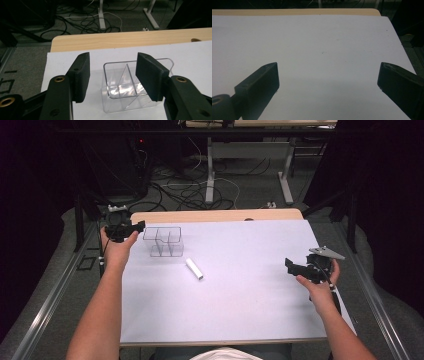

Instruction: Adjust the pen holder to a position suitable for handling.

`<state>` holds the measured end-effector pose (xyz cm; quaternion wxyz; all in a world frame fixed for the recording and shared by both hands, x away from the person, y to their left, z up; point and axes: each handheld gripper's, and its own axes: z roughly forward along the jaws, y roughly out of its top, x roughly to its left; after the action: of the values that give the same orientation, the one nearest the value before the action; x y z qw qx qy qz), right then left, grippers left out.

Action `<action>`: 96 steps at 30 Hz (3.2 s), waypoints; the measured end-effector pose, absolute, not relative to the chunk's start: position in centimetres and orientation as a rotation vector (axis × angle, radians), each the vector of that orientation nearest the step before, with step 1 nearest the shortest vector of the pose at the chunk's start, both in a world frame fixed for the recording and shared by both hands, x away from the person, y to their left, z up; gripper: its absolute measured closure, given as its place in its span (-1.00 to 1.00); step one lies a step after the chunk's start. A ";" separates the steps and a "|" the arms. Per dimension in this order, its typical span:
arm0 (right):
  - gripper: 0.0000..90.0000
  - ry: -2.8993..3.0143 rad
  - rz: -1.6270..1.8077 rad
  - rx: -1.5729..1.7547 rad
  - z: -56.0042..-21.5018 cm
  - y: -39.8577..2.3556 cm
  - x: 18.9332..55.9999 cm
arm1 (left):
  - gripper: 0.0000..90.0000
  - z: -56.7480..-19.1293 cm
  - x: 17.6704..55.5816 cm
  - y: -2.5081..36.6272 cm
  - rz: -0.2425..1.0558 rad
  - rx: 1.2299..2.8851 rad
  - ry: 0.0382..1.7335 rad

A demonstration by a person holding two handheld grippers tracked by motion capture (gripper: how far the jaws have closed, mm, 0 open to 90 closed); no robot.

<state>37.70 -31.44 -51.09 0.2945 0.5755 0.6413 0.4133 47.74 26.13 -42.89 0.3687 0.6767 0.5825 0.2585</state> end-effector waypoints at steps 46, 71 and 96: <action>-0.87 1.758 1.120 1.558 -51.6 -31.0 38.0 | 0.97 -46.7 49.6 24.4 0.499 1.770 1.701; -0.86 1.784 1.119 1.533 -51.7 -30.8 38.1 | 0.96 -46.8 48.8 18.3 0.440 1.695 1.735; -0.86 1.802 1.118 1.522 -51.8 -30.6 38.1 | 0.94 -47.1 48.2 11.4 0.340 1.665 1.673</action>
<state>38.09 -30.62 -51.79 0.2625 0.5626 0.6661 0.4135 48.16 11.39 -47.12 0.3692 0.6489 0.6520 0.1325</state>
